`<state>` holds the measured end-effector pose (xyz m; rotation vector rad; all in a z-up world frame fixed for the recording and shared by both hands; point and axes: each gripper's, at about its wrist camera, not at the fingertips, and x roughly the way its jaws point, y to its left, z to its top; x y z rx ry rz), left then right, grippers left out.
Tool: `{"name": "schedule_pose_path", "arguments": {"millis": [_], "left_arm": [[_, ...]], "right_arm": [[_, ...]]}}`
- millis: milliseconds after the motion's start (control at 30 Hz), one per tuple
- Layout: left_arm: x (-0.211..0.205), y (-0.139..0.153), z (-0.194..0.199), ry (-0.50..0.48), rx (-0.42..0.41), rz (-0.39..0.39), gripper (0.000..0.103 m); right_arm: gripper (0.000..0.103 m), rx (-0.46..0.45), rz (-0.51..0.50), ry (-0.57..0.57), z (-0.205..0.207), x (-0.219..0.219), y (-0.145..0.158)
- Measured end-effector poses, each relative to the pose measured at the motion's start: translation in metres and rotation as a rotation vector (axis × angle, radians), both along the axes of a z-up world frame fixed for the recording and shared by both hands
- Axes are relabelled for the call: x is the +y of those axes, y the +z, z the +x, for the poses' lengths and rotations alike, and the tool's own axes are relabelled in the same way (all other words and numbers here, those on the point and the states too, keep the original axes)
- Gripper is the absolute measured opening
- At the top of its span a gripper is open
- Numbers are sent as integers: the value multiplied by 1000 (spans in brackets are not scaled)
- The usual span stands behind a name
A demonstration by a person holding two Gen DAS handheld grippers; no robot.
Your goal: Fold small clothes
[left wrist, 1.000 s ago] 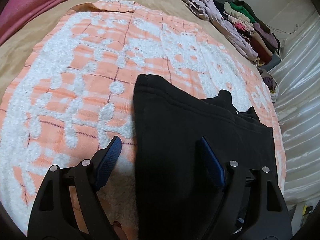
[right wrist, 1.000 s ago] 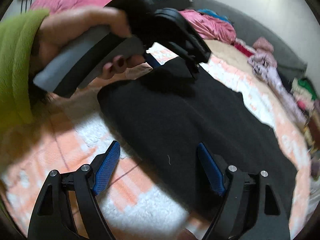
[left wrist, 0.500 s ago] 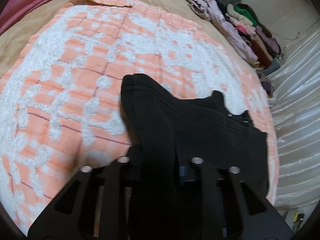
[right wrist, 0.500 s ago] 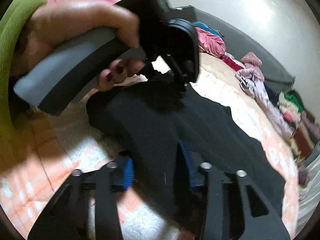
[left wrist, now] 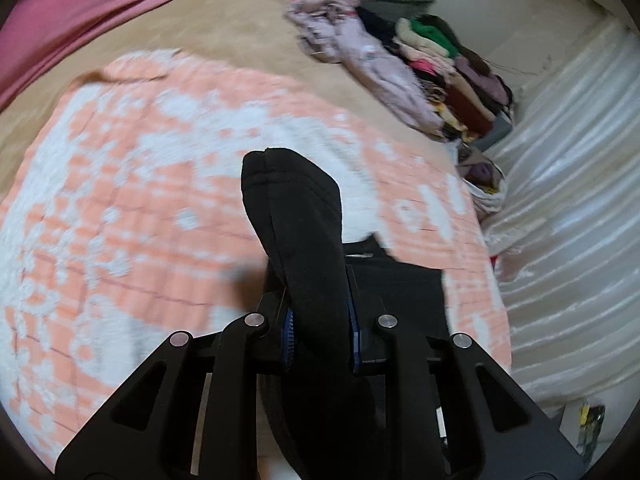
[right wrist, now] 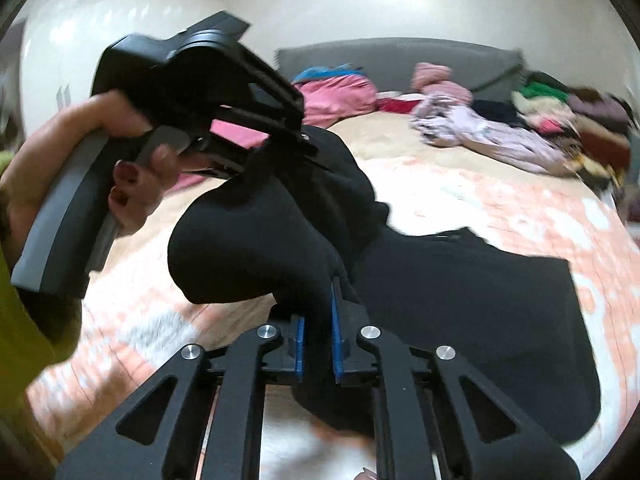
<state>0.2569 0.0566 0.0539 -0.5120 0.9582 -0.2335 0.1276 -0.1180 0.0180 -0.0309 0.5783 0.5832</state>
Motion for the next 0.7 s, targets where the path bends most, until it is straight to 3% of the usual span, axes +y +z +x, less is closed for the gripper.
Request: {"name": "schedule_pose_path", "arguments": {"millis": [100,300,700], "left_arm": [[-34,8,9,-32,-4,5,12],[-111,7,28,-91,9,50,13],[-223,-37,50,-176,50,178,17]], "right_arm": [[8,-2,47,-70,-1,-26,5],[8,78,171,-213,3,-85,-1],[8,237,303,-415,5,-146,-36]]}}
